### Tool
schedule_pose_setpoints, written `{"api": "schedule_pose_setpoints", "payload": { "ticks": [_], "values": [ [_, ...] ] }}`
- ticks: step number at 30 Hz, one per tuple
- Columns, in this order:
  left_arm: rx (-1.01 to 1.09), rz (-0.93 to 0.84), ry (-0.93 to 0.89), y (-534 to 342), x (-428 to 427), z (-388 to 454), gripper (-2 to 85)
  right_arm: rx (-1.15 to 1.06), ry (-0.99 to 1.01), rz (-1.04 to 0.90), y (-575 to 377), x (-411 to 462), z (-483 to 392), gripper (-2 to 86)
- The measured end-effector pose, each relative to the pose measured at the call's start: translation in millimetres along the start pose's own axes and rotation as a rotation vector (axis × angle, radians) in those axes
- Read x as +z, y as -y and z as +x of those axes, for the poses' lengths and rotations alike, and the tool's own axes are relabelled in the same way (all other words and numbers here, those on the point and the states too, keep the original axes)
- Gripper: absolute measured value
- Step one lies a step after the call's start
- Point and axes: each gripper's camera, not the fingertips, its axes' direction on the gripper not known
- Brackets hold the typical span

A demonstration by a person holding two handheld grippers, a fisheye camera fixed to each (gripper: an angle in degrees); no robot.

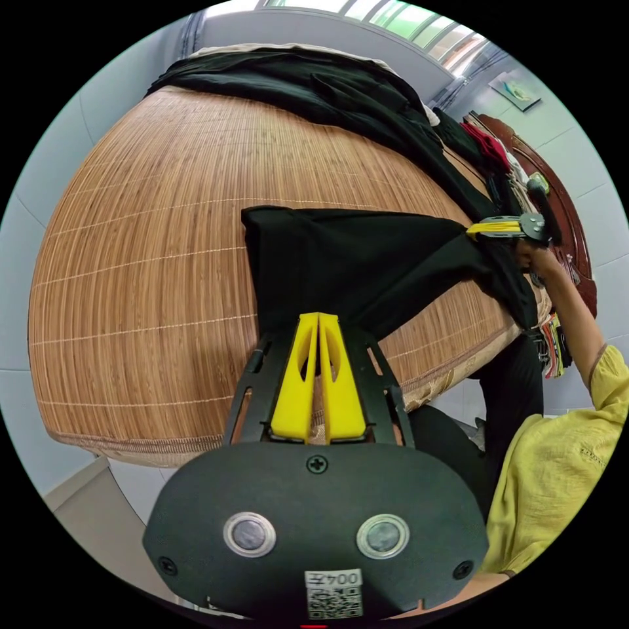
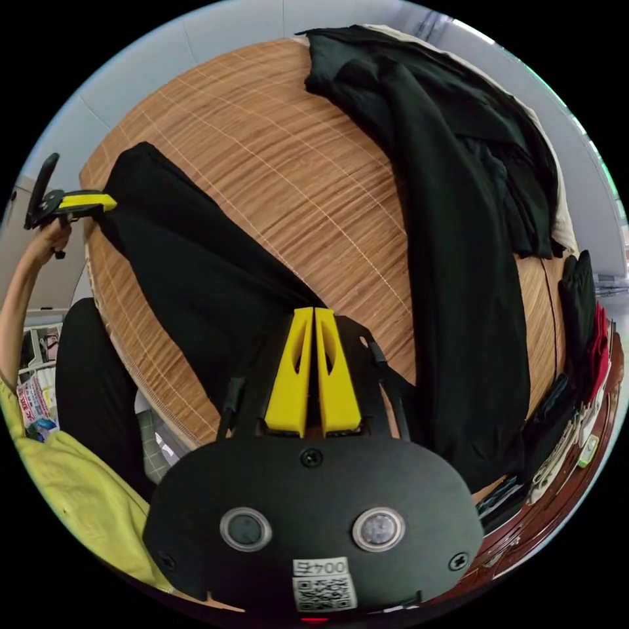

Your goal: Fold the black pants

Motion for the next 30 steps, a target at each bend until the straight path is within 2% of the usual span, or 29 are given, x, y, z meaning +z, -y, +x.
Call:
{"api": "schedule_pose_setpoints", "payload": {
  "ticks": [5,7,12,15,17,19,25,30],
  "values": [
    [-0.033,-0.016,-0.020,-4.5,-13.7,13.8,0.0,-0.009,0.013,-0.063,30.9,7.5,6.2,-0.6],
    [-0.011,0.072,0.002,-11.7,-32.7,34.2,0.0,-0.018,0.015,-0.094,42.0,9.9,7.8,-0.6],
    [0.018,0.219,-0.284,-31.0,-27.9,107.8,0.3,-0.073,-0.001,-0.174,70.5,16.6,8.6,-0.6],
    [-0.125,0.273,-0.562,-34.3,18.9,136.5,0.6,-0.083,0.012,-0.186,81.1,19.4,12.7,-0.6],
    [-0.297,0.351,-0.722,-40.3,51.8,148.2,1.1,-0.071,0.046,-0.175,86.0,21.1,19.9,-0.6],
    [-0.355,0.389,-0.719,-43.8,64.1,161.1,1.8,-0.057,0.080,-0.168,89.5,22.6,26.6,-0.6],
    [-0.278,0.415,-0.527,-49.8,64.5,211.3,5.5,-0.066,0.105,-0.156,101.2,27.0,34.3,-0.6],
    [-0.231,0.450,-0.519,-53.2,62.8,236.9,6.8,-0.070,0.110,-0.142,107.8,29.2,37.4,-0.5]
  ]
}}
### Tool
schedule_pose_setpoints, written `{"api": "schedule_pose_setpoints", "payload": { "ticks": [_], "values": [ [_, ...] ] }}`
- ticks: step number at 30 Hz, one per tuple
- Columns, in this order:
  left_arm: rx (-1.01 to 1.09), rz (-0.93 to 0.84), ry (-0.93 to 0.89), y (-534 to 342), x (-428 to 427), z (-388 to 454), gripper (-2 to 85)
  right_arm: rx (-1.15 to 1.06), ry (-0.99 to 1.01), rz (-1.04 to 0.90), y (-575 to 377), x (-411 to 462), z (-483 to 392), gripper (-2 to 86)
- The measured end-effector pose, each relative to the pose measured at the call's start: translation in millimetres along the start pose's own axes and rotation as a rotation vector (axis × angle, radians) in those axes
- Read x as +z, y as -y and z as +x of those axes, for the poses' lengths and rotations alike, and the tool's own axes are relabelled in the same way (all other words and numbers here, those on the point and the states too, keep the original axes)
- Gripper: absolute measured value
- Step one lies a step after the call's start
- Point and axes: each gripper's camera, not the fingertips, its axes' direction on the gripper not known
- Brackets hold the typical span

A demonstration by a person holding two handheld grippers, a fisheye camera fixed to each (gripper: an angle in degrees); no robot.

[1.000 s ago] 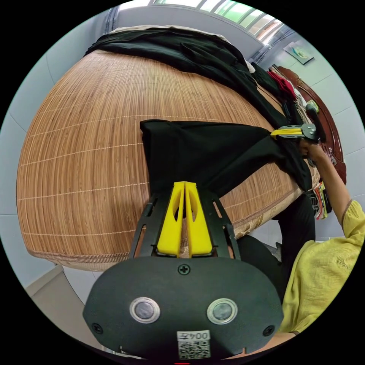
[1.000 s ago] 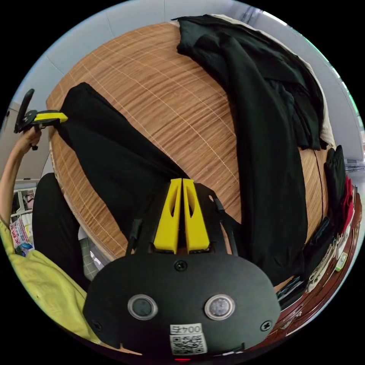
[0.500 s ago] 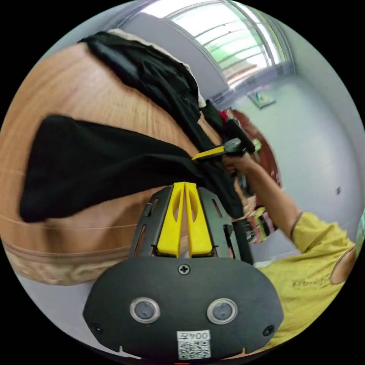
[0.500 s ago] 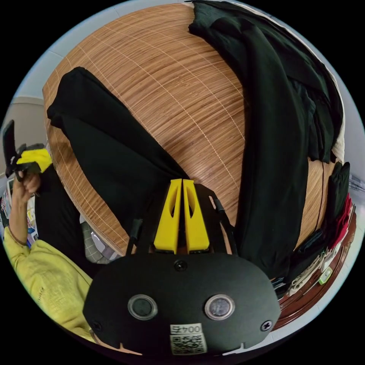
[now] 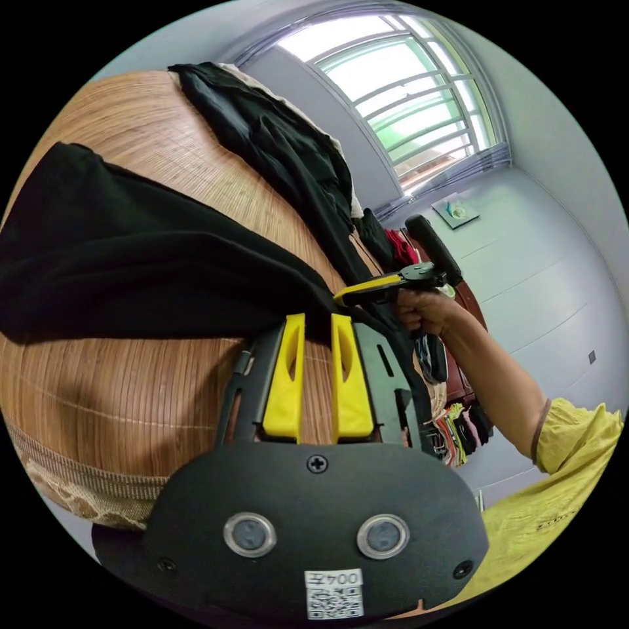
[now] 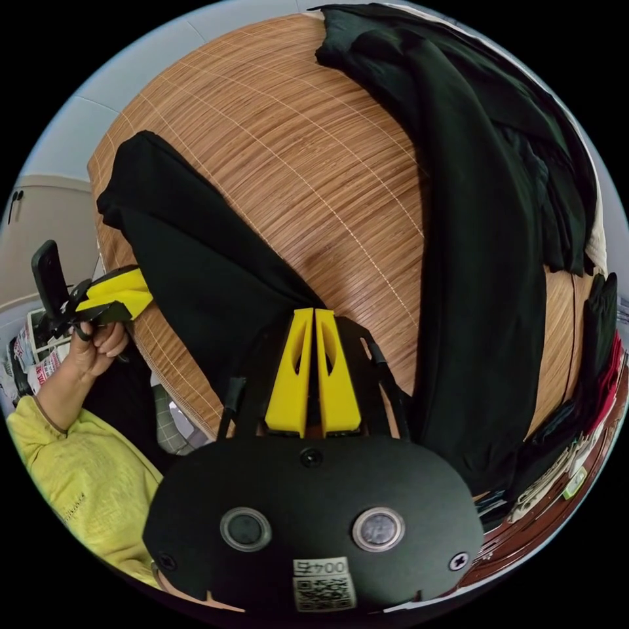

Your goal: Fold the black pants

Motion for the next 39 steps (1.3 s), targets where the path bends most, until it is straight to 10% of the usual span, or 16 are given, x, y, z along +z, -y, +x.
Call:
{"api": "schedule_pose_setpoints", "payload": {
  "ticks": [39],
  "values": [
    [-0.189,0.046,-0.020,-87.8,44.0,95.3,0.4,-0.010,0.001,0.029,12.8,-14.8,-6.1,-0.6]
  ]
}}
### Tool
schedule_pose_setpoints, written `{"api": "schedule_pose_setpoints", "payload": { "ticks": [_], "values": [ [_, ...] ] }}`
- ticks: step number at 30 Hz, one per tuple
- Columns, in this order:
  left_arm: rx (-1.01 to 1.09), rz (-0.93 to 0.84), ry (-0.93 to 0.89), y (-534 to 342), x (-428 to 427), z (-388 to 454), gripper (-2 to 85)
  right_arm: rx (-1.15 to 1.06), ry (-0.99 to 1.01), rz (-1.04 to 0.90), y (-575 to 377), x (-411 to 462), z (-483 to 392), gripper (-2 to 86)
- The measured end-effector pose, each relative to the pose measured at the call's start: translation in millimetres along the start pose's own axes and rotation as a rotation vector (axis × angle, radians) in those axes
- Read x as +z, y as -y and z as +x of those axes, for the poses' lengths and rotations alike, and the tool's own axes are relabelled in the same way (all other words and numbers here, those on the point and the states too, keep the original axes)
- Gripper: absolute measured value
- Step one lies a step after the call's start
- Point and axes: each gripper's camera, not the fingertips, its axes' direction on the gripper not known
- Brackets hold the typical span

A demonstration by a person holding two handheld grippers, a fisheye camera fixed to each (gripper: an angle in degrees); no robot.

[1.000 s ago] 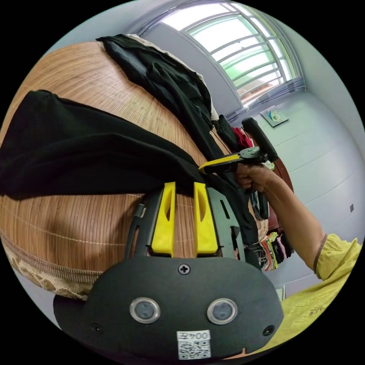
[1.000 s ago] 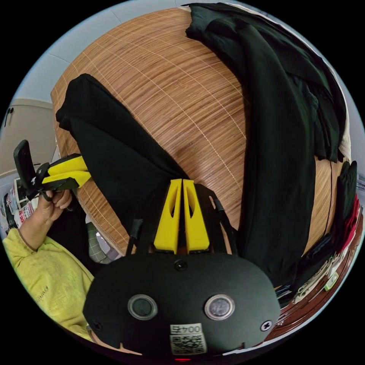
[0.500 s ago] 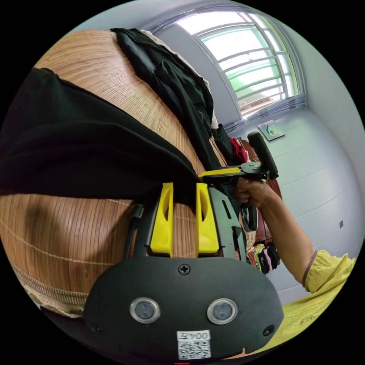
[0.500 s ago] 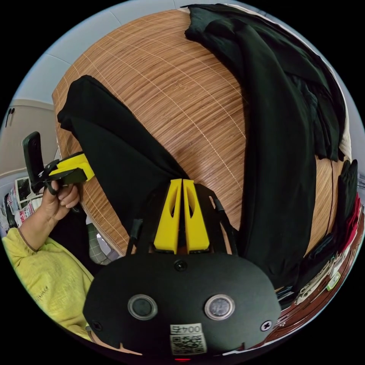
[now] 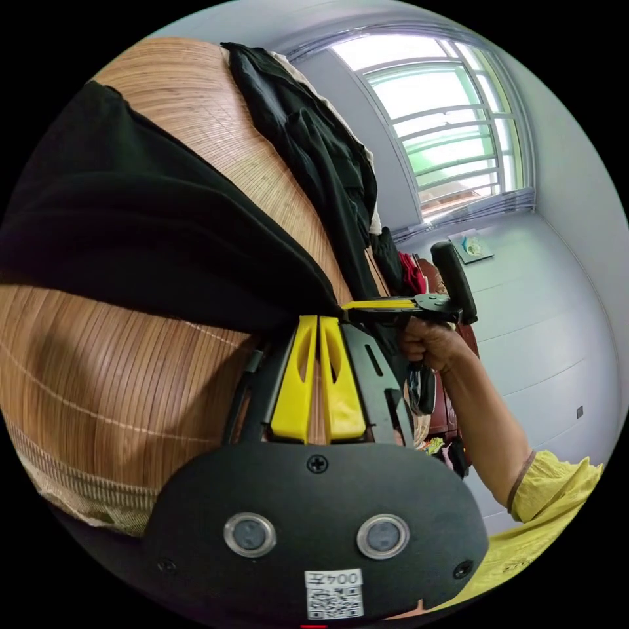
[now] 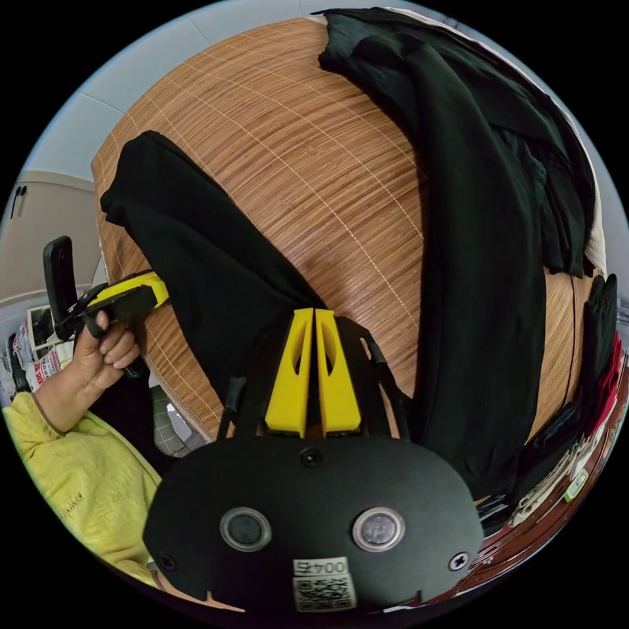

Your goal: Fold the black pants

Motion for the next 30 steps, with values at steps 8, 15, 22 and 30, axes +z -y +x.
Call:
{"api": "schedule_pose_setpoints", "payload": {
  "ticks": [8,15,22,30],
  "values": [
    [0.009,-0.023,-0.045,-52.0,-34.0,19.2,0.2,0.028,0.050,0.052,-17.7,-20.5,-5.4,-0.5],
    [-0.132,-0.076,-0.050,-112.6,-45.6,-7.8,0.3,-0.017,0.082,0.062,-41.1,-34.3,-38.5,1.9],
    [-0.133,-0.080,-0.030,-131.1,-49.4,-20.5,0.2,-0.079,0.026,0.185,-46.3,-72.2,-80.9,7.4],
    [-0.147,-0.074,-0.020,-138.9,-58.1,-31.5,0.2,-0.280,-0.076,0.102,-3.6,-63.2,-143.1,2.4]
  ]
}}
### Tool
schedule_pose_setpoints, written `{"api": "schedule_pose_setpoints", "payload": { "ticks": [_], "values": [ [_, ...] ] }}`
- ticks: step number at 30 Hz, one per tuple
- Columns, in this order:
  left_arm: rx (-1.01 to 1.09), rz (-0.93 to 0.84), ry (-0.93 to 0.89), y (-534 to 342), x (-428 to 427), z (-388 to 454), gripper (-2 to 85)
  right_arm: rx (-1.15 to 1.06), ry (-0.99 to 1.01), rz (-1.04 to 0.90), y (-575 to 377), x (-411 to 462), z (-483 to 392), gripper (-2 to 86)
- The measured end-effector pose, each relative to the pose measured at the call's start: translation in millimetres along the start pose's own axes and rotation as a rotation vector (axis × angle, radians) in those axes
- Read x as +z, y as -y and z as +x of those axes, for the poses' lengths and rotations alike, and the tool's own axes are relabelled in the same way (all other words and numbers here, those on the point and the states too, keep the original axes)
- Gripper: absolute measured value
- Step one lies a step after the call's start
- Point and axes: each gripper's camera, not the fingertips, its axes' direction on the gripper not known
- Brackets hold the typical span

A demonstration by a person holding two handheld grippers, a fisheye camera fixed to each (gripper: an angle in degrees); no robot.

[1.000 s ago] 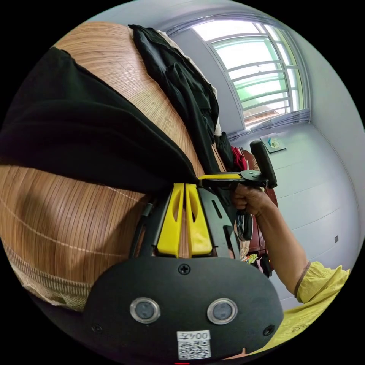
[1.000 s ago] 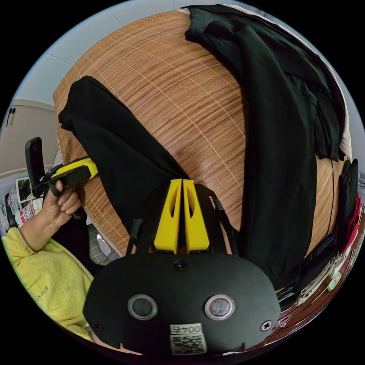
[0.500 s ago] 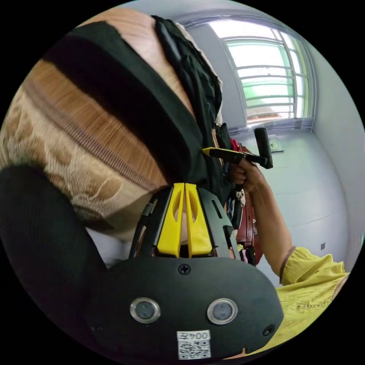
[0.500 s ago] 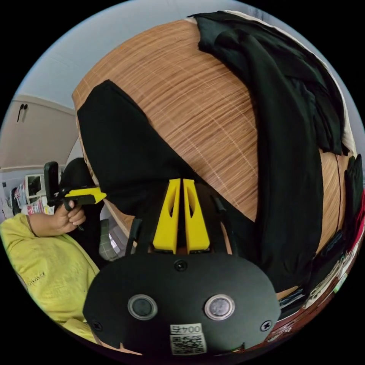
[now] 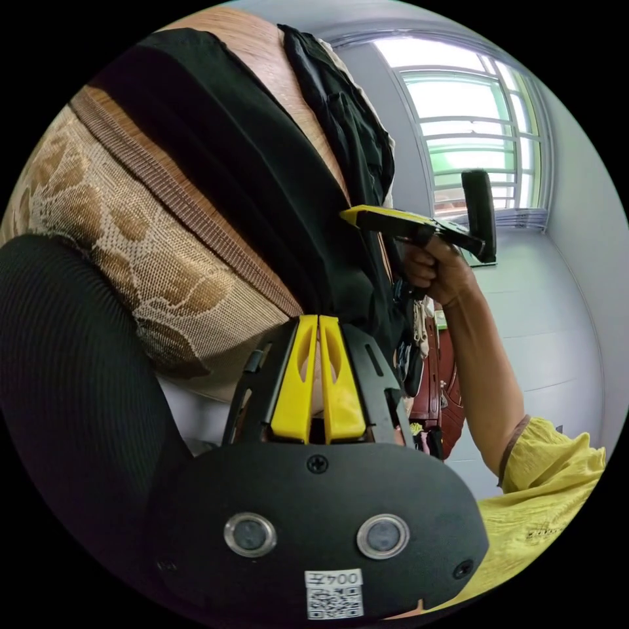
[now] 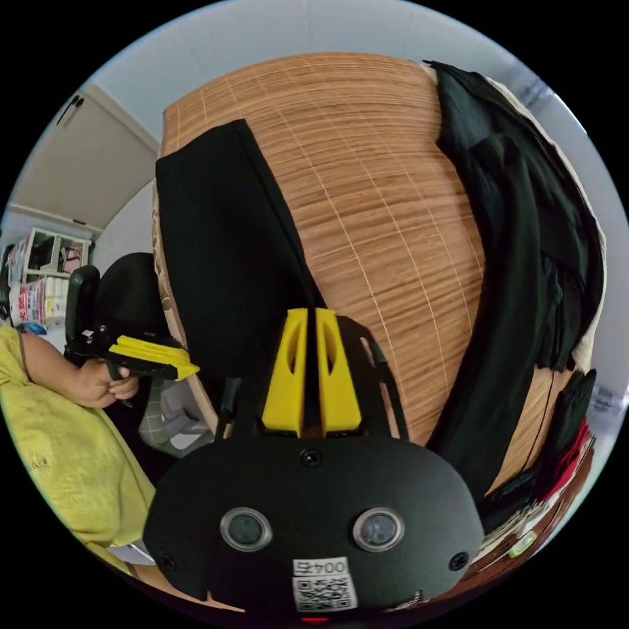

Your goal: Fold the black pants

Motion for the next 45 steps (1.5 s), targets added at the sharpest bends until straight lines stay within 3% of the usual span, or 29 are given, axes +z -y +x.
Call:
{"api": "schedule_pose_setpoints", "payload": {
  "ticks": [3,10,18,22,25,36,42,45],
  "values": [
    [-0.011,0.009,0.010,-2.5,-3.8,-5.3,0.2,0.052,-0.116,-0.020,14.2,2.6,2.0,1.5],
    [-0.021,0.012,0.013,-1.0,-13.0,-22.5,0.2,0.150,-0.036,-0.095,19.8,-4.5,2.8,5.7],
    [-0.031,0.009,0.007,2.8,-27.3,-42.3,0.2,0.106,0.070,0.061,34.5,-37.4,-17.5,10.7],
    [-0.033,0.009,0.009,4.9,-36.3,-53.0,0.3,0.016,-0.037,-0.012,56.4,-16.5,-39.9,4.5],
    [-0.050,0.016,0.004,7.2,-42.9,-62.0,0.3,0.095,-0.101,0.020,58.6,-23.1,-34.2,2.4],
    [-0.015,-0.002,0.008,30.4,-75.9,-79.2,0.4,0.276,0.094,0.167,18.4,-52.6,-26.7,7.9],
    [0.046,0.072,0.051,47.9,-140.6,-81.3,0.2,0.168,0.109,0.253,12.9,-66.9,-79.6,6.8],
    [0.084,0.147,0.156,67.1,-183.9,-96.3,0.2,0.091,0.104,0.269,18.6,-68.4,-109.2,7.5]
  ]
}}
